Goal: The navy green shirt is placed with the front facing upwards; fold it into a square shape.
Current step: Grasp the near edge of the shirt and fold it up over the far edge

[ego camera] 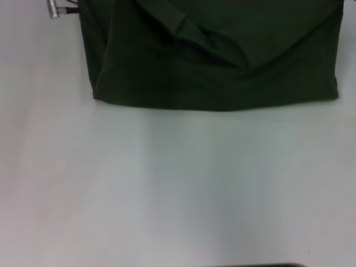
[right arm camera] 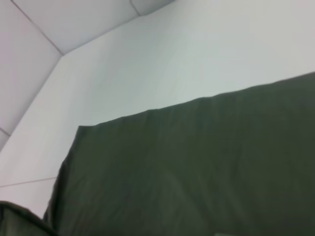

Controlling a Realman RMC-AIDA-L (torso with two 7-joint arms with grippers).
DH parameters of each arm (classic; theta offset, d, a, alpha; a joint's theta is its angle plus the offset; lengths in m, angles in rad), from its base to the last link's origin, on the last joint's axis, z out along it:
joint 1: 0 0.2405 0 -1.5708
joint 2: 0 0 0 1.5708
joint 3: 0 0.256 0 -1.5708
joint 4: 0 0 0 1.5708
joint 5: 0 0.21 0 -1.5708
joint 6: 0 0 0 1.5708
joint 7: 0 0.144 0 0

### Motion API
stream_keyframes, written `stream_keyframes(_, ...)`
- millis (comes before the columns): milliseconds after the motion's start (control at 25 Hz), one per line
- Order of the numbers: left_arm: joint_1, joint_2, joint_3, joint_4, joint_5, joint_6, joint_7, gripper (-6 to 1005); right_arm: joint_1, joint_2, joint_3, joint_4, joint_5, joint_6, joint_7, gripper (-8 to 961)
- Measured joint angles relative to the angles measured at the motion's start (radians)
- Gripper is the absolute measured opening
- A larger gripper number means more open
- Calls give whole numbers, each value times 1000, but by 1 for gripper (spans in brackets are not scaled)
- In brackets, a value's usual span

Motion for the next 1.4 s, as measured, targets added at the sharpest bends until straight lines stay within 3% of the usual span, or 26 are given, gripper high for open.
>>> stream_keyframes(840,-8,-10,37,-1,11,-103,-82,110,72,2,-185,8,-7,225,-1,50)
stream_keyframes(1400,-17,-10,37,-5,6,-142,-83,141,115,0,-195,18,-51,266,8,50)
